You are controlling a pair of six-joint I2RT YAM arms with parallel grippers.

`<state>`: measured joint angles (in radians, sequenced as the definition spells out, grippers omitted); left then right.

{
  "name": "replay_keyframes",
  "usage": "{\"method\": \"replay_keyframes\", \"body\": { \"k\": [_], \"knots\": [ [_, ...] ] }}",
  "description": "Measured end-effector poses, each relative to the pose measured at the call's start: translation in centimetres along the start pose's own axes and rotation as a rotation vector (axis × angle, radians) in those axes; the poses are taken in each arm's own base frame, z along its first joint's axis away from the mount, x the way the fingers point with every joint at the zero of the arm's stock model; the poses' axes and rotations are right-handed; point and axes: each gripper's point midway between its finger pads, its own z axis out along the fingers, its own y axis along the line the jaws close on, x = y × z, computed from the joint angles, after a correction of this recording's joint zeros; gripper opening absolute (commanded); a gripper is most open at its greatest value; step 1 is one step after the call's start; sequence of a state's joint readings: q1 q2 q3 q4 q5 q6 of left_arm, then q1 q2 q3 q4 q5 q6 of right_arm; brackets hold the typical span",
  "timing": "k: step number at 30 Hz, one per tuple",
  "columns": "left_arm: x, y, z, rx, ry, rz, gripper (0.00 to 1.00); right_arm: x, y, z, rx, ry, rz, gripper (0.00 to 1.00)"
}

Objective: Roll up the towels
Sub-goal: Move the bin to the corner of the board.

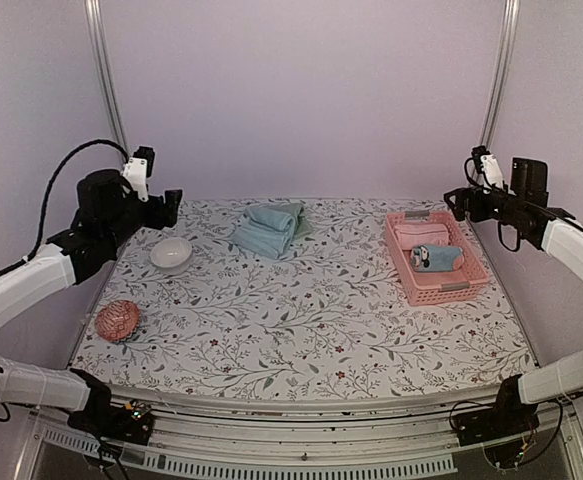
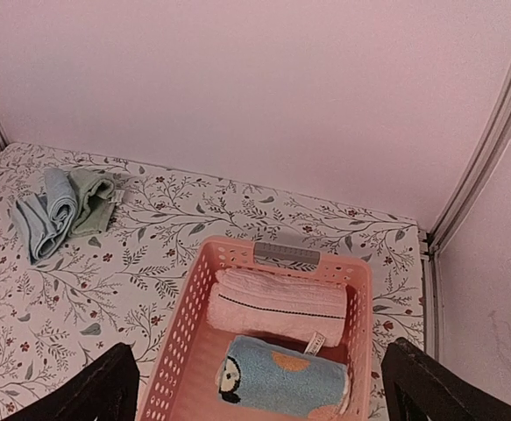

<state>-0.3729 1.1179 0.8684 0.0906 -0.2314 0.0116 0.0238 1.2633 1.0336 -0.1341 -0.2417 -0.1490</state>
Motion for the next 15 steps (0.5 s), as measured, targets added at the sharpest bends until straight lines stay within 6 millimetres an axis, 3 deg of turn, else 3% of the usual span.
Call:
{"method": "replay_keyframes", "body": {
  "k": [4, 9, 12, 15],
  "knots": [
    [1.7, -2.9, 1.2, 0.072, 0.069, 0.013, 0.79, 0.8, 0.9, 0.7, -0.066, 0.024, -0.009, 0.96],
    [3.7, -9.1, 2.3, 0.214, 0.163, 0.037, 0.76, 2.6, 2.7, 1.7, -0.152, 0.090, -0.063, 0.82],
    [4.9, -13.8, 2.3, 0.316, 0.220, 0.052, 0.75, 4.4, 5.4, 2.2, -0.239, 0.152, -0.136, 0.71],
    [6.4, -17.6, 2.0, 0.398, 0.278, 0.054, 0.75, 6.4, 9.4, 1.8, -0.354, 0.216, -0.231, 0.56]
  ]
}}
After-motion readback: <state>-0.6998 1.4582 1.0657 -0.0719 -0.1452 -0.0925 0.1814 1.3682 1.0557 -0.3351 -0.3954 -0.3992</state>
